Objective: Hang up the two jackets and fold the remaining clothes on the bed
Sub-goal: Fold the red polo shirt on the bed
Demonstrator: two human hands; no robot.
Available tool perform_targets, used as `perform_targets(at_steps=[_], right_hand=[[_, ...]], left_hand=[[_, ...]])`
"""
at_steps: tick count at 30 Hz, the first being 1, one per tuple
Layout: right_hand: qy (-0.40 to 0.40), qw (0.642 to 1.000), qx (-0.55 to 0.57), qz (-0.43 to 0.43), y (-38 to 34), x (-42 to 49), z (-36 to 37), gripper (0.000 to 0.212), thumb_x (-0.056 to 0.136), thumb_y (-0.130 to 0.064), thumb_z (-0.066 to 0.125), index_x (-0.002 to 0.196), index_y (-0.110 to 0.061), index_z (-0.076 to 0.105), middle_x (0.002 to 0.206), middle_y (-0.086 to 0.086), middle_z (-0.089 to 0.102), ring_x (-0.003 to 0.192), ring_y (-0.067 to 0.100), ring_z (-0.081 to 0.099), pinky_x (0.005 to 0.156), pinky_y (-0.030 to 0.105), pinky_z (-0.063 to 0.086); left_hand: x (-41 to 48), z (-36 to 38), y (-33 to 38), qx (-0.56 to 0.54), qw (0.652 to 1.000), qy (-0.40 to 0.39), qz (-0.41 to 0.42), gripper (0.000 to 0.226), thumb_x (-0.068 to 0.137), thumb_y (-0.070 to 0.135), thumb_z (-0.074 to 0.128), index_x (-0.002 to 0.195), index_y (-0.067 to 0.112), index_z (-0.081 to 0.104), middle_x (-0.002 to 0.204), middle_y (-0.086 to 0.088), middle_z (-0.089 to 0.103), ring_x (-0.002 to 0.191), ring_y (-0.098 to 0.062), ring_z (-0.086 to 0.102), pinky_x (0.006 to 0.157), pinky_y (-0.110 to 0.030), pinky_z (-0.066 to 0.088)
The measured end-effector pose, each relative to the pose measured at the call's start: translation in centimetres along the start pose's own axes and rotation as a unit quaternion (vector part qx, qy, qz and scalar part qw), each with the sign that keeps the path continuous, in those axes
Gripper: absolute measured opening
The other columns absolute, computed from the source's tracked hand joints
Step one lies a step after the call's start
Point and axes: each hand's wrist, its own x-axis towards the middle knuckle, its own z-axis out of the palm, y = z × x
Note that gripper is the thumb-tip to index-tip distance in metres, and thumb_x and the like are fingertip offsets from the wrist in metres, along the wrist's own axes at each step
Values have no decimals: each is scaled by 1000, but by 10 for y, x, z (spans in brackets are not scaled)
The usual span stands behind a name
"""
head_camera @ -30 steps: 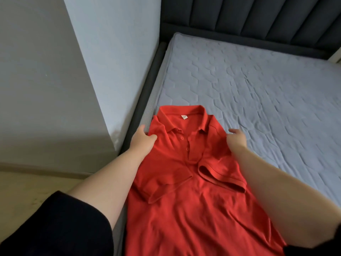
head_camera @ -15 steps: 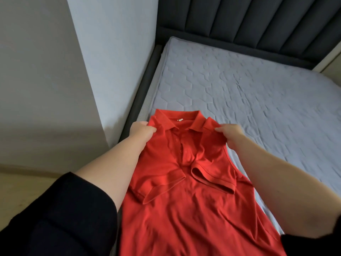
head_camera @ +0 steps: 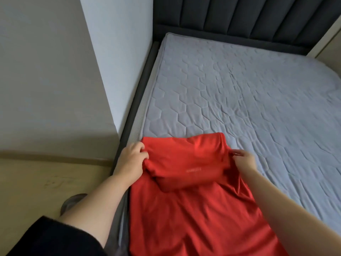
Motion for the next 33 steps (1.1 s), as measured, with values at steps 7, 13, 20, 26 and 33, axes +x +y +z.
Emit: perform_targets(at_steps=[7, 13, 20, 26, 33], right_hand=[[4, 998, 31, 45, 8, -32, 4, 26, 91, -17, 51, 66, -7, 53, 58, 9, 48, 48, 22, 43, 43, 25, 40], [-108, 979, 114, 131, 2, -42, 18, 30, 88, -10, 63, 113, 5, 58, 85, 17, 71, 72, 24, 67, 75, 40, 57], [8, 987, 158, -4, -17, -33, 16, 22, 89, -5, 59, 108, 4, 64, 82, 9, 67, 69, 17, 58, 70, 31, 53], [-13, 979, 183, 93, -3, -34, 18, 23, 92, -37, 56, 85, -16, 59, 81, -2, 60, 73, 9, 58, 61, 25, 51], [15, 958, 274, 88, 29, -58, 14, 32, 84, 5, 33, 98, -18, 53, 65, 1, 54, 51, 9, 50, 42, 14, 43]], left_hand=[[-6, 10, 53, -194, 911, -22, -364, 7, 87, 22, 53, 93, 17, 55, 110, -10, 60, 100, -33, 58, 78, -34, 43], [-13, 18, 65, -419, 767, -31, -484, 45, 85, 26, 67, 118, 2, 49, 112, -12, 58, 78, -30, 62, 52, -32, 55], [-7, 22, 71, -538, 736, 34, -410, 6, 85, 8, 65, 80, 12, 65, 82, -11, 66, 83, -28, 63, 78, -49, 55], [-13, 26, 72, -555, 671, -76, -486, 12, 89, 29, 61, 92, 18, 56, 83, -2, 61, 68, -17, 61, 54, -31, 51], [-15, 17, 71, -423, 781, -2, -461, 32, 82, 38, 67, 96, 14, 50, 87, -5, 62, 80, -29, 64, 69, -35, 51]])
